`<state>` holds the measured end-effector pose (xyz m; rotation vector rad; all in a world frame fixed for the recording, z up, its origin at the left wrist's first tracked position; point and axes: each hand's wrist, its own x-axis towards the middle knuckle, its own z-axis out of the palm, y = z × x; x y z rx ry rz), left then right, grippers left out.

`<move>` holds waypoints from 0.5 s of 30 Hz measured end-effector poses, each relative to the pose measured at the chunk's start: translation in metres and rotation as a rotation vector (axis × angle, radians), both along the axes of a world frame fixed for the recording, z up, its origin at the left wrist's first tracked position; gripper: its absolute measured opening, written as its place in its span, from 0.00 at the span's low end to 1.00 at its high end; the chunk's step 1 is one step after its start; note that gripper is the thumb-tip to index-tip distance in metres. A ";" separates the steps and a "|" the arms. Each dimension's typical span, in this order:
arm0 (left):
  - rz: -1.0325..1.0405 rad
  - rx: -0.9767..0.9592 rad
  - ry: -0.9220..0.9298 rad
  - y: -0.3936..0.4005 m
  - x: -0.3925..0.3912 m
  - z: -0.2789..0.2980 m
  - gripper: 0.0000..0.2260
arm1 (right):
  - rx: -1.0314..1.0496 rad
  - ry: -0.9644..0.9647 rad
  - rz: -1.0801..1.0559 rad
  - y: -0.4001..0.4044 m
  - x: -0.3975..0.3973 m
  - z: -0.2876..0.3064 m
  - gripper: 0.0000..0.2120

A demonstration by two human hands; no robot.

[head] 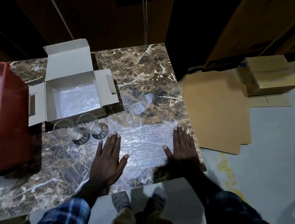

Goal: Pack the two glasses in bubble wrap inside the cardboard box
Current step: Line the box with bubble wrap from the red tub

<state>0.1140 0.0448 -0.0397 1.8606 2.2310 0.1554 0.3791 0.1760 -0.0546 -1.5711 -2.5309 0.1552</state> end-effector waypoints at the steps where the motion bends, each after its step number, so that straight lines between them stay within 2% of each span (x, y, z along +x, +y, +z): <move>1: -0.009 -0.001 -0.003 -0.004 -0.003 0.001 0.32 | 0.029 -0.001 0.004 -0.001 0.001 0.000 0.36; 9: -0.212 -0.002 0.058 -0.001 0.028 0.015 0.32 | -0.024 0.050 0.327 -0.032 -0.039 0.009 0.34; 15: -0.241 -0.010 0.035 -0.012 0.024 0.005 0.33 | -0.035 0.017 0.304 -0.037 -0.030 0.000 0.33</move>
